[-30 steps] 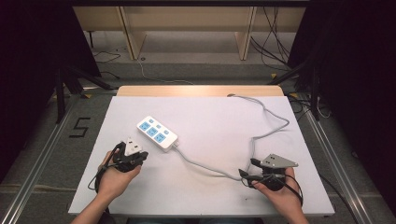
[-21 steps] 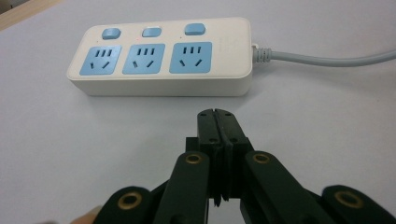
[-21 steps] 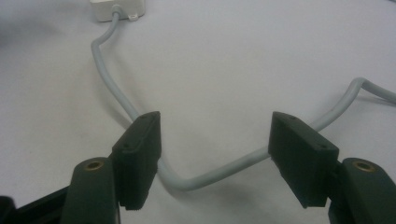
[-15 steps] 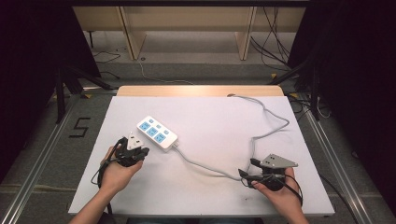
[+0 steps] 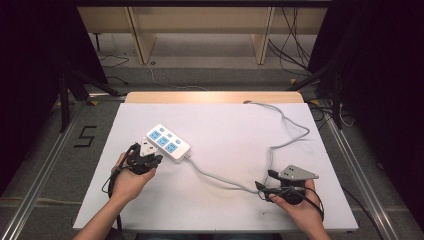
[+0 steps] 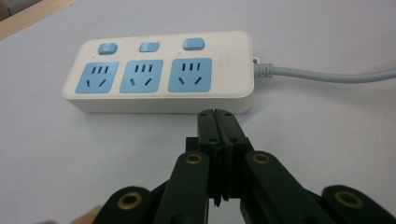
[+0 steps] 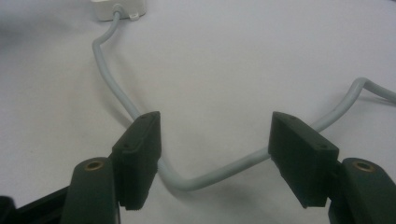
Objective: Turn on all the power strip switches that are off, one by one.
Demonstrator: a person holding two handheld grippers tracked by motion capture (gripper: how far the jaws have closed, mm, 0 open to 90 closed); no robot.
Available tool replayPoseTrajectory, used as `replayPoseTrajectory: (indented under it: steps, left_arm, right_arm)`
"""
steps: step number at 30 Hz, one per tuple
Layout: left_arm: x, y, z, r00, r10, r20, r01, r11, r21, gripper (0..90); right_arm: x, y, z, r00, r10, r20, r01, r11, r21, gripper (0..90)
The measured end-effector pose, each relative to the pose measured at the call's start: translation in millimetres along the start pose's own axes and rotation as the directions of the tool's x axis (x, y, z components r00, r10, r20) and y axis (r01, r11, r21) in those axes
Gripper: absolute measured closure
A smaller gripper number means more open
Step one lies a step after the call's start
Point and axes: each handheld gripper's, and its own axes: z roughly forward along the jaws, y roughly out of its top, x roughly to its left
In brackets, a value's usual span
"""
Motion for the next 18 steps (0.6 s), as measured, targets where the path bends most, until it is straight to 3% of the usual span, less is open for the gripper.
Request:
replayPoseTrajectory:
  steps: [18]
  left_arm:
    - [3.3,13.5,9.2,0.9999,0.008,0.009,-0.008,1.0000,0.001,89.3]
  right_arm:
    - [0.3,0.4,-0.4,1.0000,0.002,-0.003,-0.002,1.000,-0.004,35.6]
